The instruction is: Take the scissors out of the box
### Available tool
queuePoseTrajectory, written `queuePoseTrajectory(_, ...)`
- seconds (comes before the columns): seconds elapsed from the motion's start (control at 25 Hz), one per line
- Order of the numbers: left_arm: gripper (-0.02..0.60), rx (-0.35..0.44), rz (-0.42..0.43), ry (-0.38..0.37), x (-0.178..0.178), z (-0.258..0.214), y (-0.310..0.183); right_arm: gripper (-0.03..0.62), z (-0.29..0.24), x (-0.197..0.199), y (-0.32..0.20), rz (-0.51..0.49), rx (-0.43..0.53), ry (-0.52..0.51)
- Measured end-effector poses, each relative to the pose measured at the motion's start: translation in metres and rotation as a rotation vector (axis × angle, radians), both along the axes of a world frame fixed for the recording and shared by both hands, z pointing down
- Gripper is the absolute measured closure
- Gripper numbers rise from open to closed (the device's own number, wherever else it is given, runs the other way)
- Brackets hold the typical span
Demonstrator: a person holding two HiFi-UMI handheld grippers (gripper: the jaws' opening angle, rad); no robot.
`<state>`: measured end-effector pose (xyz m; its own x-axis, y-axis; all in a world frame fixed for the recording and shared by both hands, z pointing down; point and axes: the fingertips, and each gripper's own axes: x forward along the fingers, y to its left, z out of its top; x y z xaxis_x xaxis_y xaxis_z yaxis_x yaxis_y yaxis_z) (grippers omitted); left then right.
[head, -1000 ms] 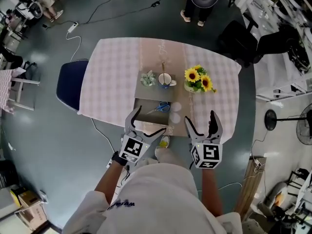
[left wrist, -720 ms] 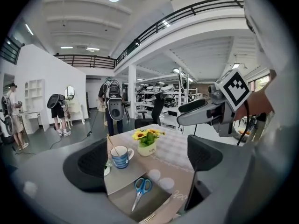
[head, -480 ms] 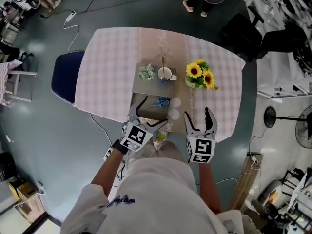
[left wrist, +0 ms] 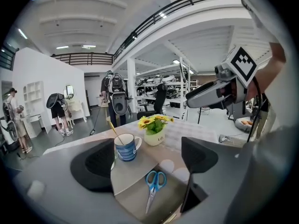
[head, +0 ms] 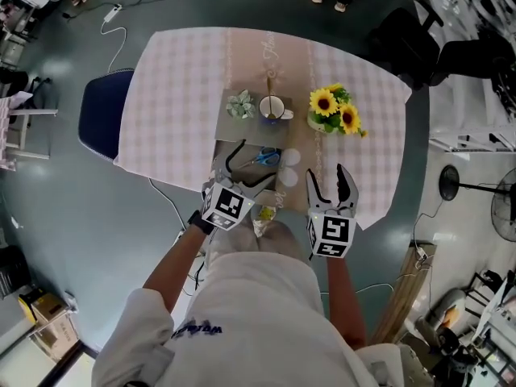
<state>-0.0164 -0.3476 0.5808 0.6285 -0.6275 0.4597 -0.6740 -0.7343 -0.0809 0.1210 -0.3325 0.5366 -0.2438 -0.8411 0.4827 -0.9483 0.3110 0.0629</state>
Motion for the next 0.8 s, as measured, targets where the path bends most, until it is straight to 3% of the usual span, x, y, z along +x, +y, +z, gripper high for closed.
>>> queuePoseTrajectory(0.2,0.207,-0.058,0.002,-0.038,0.003,0.041,-0.008,0.318,0.025,0.0,0.003,-0.015,-0.059,0.002)
queuePoseTrajectory(0.8,0.24,-0.319,0.069,-0.19,0.025,0.163,-0.001,0.367,0.091,-0.003,0.002,-0.019,-0.176,-0.005)
